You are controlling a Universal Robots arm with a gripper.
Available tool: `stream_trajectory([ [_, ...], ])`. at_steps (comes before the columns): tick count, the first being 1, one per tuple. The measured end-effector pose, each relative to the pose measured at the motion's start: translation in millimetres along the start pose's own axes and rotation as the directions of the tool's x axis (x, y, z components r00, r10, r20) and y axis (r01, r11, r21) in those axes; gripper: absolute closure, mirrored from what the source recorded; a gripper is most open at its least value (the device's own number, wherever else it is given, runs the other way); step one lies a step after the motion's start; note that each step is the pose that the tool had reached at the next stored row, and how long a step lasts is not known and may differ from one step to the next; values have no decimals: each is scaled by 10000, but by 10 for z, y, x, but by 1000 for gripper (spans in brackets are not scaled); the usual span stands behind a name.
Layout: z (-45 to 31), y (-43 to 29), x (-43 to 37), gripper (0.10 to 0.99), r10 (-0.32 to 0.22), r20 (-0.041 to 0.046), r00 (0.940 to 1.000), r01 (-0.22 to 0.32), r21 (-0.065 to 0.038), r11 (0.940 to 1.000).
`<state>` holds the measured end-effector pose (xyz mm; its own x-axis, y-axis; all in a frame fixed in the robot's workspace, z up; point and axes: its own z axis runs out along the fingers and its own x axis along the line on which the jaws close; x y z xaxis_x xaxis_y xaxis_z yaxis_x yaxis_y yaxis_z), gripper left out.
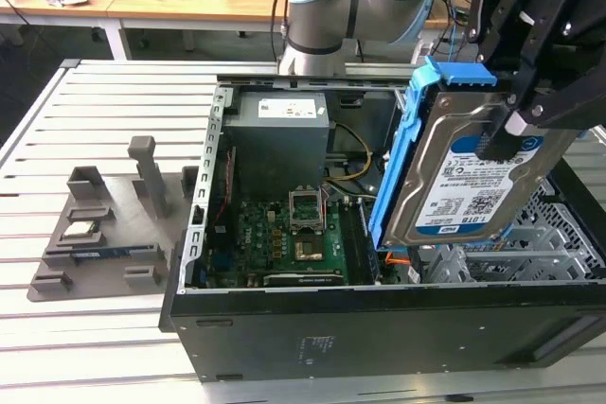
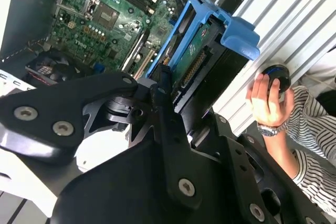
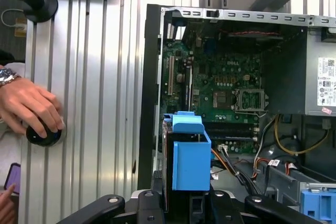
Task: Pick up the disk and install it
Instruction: 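Pick up the disk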
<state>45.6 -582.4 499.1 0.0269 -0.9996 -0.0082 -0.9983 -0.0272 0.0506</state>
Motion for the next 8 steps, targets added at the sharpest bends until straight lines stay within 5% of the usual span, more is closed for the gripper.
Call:
stream_trajectory([
  [8, -8, -178, 5, 737, 1, -19, 10000, -1, -3, 10000],
])
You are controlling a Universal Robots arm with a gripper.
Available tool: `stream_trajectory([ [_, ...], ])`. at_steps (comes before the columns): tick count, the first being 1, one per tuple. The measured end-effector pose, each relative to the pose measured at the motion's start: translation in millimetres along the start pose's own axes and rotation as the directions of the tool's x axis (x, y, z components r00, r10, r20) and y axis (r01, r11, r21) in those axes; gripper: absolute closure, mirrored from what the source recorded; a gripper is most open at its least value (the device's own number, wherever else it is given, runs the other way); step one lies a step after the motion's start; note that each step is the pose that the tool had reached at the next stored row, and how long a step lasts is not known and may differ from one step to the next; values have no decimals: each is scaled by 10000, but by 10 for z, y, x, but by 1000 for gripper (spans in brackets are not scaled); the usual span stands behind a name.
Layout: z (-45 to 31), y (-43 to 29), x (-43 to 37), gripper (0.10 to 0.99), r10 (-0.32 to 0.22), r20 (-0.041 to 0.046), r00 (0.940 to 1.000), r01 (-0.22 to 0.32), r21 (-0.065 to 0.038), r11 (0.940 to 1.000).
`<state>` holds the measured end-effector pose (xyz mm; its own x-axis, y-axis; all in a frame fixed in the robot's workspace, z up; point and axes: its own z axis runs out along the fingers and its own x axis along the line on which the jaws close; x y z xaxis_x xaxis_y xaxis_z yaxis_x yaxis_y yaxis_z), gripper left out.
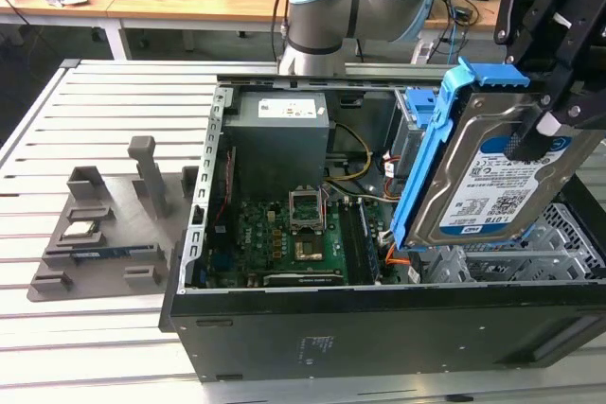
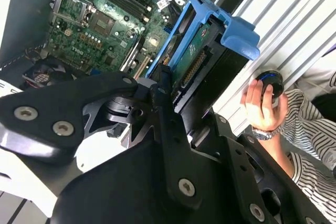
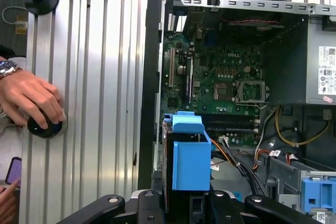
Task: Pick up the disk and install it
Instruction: 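Pick up the disk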
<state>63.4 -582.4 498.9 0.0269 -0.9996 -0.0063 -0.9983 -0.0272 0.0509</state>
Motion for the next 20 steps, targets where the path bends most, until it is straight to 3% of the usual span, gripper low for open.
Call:
stream_trajectory([
  [12, 3, -194, 5, 737, 1, -17, 10000, -1, -7, 10000],
  [20, 126, -231, 7, 737, 1, -20, 10000, -2, -45, 10000],
])
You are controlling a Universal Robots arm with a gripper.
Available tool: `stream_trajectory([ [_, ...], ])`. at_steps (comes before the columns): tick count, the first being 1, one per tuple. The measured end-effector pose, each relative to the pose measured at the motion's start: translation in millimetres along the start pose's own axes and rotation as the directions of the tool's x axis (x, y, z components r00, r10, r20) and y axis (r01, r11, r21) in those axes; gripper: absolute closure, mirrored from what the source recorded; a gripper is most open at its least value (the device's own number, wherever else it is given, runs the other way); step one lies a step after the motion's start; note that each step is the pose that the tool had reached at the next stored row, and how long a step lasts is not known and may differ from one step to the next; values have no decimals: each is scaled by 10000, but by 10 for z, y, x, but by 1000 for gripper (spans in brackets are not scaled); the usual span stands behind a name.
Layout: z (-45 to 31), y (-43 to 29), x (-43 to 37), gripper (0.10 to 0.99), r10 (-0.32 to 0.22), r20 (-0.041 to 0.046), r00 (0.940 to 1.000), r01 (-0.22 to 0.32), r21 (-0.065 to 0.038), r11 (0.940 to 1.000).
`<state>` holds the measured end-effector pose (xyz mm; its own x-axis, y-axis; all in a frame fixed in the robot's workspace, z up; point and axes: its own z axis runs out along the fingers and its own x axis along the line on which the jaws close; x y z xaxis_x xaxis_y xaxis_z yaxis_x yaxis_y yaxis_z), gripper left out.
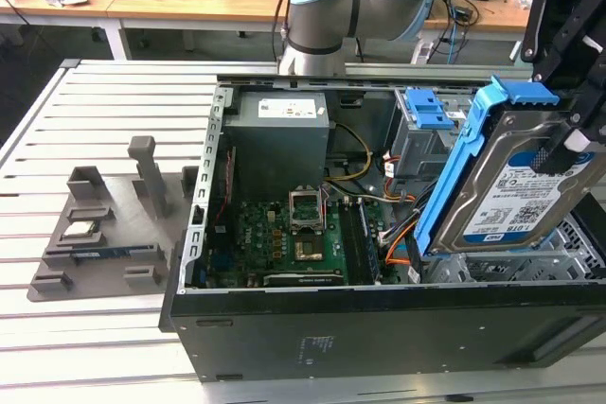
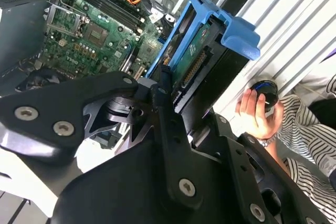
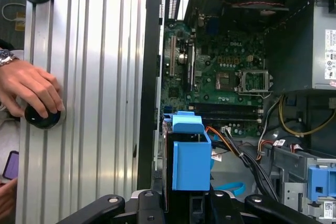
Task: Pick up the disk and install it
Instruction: 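Pick up the disk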
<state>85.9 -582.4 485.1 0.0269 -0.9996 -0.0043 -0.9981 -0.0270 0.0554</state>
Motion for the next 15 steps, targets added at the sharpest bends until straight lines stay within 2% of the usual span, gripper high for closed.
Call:
stream_trajectory([
  [3, 43, -14, -1, 737, -1, -9, 10000, 1, -10, 10000],
  [6, 70, -118, -55, 737, 2, -32, 10000, -2, -44, 10000],
  [10, 90, -201, -126, 737, 4, -67, 10000, -5, -66, 10000],
  [15, 116, -325, -249, 737, 9, -163, 9999, -11, -101, 9999],
])
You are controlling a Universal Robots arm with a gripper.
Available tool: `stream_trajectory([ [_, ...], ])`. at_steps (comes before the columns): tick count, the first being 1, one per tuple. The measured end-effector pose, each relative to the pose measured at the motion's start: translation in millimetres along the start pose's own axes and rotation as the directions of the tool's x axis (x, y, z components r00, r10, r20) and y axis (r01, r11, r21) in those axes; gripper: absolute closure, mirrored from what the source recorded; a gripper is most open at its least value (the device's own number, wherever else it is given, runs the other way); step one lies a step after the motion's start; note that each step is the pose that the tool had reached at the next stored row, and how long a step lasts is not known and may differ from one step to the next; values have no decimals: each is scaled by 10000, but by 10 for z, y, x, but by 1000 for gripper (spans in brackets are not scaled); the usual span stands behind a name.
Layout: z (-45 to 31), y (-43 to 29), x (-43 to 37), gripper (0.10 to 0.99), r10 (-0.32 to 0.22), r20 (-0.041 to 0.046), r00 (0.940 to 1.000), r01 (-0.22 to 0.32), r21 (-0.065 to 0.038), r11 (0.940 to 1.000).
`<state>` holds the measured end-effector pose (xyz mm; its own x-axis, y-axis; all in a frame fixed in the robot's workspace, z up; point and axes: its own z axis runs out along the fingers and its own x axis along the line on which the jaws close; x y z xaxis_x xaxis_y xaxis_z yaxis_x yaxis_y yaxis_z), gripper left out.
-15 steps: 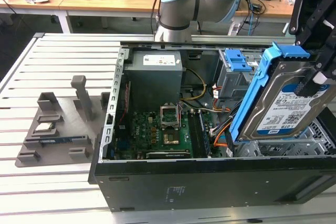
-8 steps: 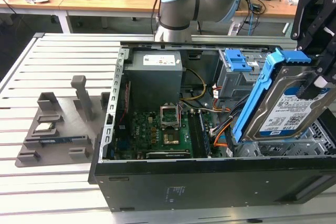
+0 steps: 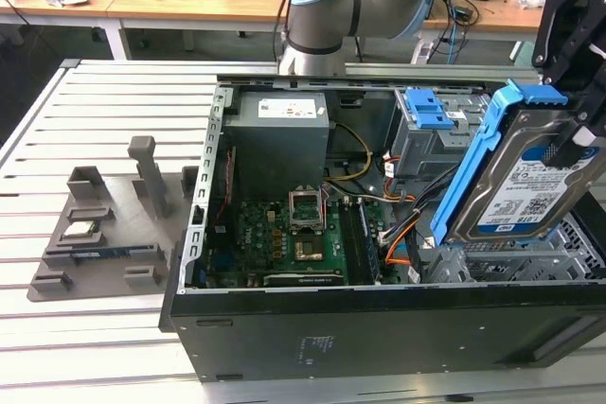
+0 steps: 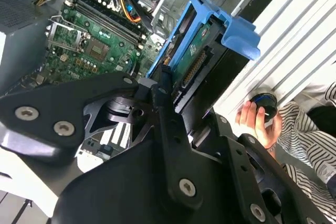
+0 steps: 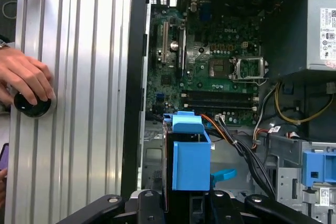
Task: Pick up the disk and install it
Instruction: 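Pick up the disk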
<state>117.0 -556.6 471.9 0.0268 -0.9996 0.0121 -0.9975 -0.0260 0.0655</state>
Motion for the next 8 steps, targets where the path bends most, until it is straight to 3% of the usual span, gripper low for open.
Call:
stream_trajectory([
  [2, 27, -82, -74, 737, 4, -65, 10000, -4, -35, 10000],
  [8, 88, -206, -166, 737, 6, -128, 9999, -7, -102, 9999],
])
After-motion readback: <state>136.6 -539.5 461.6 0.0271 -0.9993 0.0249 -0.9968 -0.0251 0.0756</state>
